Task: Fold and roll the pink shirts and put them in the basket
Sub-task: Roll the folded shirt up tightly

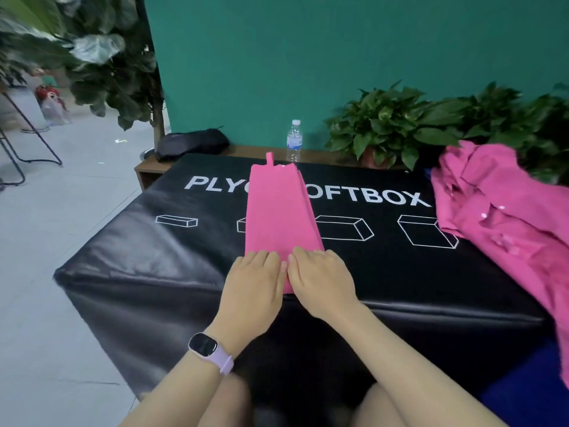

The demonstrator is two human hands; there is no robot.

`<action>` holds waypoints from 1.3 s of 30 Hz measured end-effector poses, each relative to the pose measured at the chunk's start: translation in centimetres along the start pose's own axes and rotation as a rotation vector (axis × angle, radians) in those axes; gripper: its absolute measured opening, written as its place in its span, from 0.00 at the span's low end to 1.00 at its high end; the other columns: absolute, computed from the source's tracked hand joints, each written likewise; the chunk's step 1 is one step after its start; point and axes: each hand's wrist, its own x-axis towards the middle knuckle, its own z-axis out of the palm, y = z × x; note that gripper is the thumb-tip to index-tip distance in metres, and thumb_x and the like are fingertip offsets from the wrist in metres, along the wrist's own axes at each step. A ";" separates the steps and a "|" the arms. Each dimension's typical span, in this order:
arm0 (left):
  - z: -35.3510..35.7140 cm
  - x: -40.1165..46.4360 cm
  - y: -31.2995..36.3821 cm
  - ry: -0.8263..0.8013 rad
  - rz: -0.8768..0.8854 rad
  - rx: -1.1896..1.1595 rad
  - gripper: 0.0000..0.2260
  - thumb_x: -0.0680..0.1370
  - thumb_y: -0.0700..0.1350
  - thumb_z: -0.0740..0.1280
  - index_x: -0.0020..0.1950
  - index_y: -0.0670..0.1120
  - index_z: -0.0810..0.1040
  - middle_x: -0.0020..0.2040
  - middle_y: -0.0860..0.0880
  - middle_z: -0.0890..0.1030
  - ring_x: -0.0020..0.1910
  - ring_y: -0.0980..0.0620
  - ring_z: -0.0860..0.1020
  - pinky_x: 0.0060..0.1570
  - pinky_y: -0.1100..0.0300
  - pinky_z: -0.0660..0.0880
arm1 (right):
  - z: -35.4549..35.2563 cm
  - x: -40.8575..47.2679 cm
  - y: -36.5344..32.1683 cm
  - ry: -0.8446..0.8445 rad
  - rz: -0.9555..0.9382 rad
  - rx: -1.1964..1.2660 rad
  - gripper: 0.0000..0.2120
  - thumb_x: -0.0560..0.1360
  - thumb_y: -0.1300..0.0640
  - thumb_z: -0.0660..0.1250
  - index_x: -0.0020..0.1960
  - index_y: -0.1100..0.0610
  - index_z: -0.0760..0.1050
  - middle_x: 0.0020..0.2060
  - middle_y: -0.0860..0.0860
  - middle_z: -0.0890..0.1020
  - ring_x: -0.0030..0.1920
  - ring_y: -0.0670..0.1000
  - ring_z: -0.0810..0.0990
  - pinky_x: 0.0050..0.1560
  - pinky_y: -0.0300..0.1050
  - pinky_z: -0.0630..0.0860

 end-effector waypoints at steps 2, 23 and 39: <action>-0.1 -0.3 0.3 0.043 -0.004 0.003 0.13 0.84 0.46 0.55 0.40 0.49 0.67 0.37 0.51 0.70 0.37 0.48 0.68 0.40 0.53 0.66 | -0.2 0.3 0.1 -0.051 0.014 0.001 0.11 0.79 0.62 0.54 0.39 0.54 0.68 0.32 0.49 0.70 0.28 0.54 0.69 0.32 0.49 0.63; 0.5 5.0 -1.5 -0.234 0.003 0.234 0.13 0.81 0.40 0.44 0.47 0.48 0.66 0.44 0.50 0.67 0.38 0.47 0.66 0.39 0.53 0.63 | 1.2 2.2 0.2 0.006 0.192 -0.066 0.12 0.79 0.60 0.61 0.37 0.54 0.71 0.29 0.49 0.75 0.32 0.54 0.73 0.34 0.50 0.73; 1.9 6.2 -2.6 -0.222 0.005 0.235 0.11 0.71 0.38 0.71 0.33 0.47 0.70 0.32 0.49 0.76 0.28 0.47 0.72 0.26 0.58 0.65 | 2.9 2.8 0.5 -0.053 0.267 0.076 0.26 0.84 0.49 0.34 0.51 0.53 0.70 0.46 0.51 0.72 0.47 0.54 0.68 0.51 0.50 0.67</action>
